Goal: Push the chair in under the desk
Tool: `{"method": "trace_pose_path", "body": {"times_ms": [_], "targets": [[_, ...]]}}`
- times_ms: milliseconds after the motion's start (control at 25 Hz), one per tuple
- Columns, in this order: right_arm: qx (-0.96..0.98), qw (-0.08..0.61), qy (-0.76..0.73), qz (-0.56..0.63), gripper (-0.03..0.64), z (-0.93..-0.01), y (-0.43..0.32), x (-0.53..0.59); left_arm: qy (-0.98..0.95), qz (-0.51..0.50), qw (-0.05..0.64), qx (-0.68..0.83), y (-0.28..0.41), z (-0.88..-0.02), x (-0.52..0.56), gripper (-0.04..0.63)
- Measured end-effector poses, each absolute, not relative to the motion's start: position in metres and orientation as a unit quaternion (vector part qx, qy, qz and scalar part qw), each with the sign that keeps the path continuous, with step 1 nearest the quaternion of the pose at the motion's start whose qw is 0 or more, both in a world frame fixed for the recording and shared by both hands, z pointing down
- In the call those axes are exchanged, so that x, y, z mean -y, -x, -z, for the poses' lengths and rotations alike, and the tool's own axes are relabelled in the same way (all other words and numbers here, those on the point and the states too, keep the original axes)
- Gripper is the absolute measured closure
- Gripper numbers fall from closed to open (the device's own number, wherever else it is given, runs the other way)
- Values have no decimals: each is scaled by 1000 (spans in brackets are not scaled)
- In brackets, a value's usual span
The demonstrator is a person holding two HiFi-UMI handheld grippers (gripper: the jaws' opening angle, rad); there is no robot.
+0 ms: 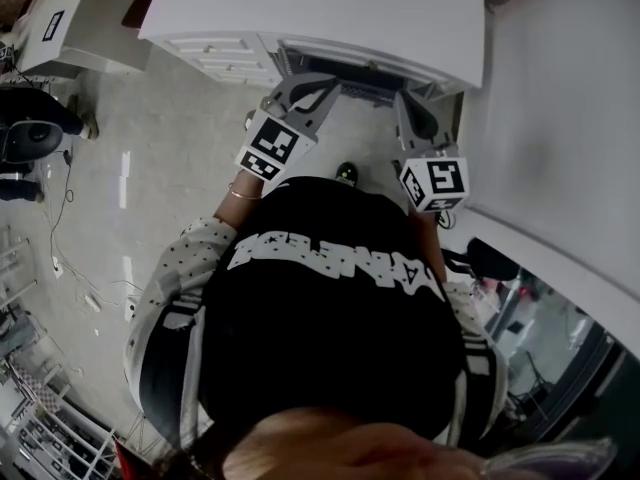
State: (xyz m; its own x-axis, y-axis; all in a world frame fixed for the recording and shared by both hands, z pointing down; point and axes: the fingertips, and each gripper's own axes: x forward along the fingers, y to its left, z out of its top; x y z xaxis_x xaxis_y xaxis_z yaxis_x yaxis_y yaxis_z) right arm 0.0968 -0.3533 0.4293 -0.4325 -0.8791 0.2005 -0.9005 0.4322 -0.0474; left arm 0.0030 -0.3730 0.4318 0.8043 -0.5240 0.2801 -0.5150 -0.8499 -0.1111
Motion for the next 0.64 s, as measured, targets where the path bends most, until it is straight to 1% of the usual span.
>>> {"method": "trace_pose_path", "body": {"times_ms": [640], "targets": [[841,74,-531,-69,588,-428,-93,348,952,150,18,-267,-2,-431,371,560]]}}
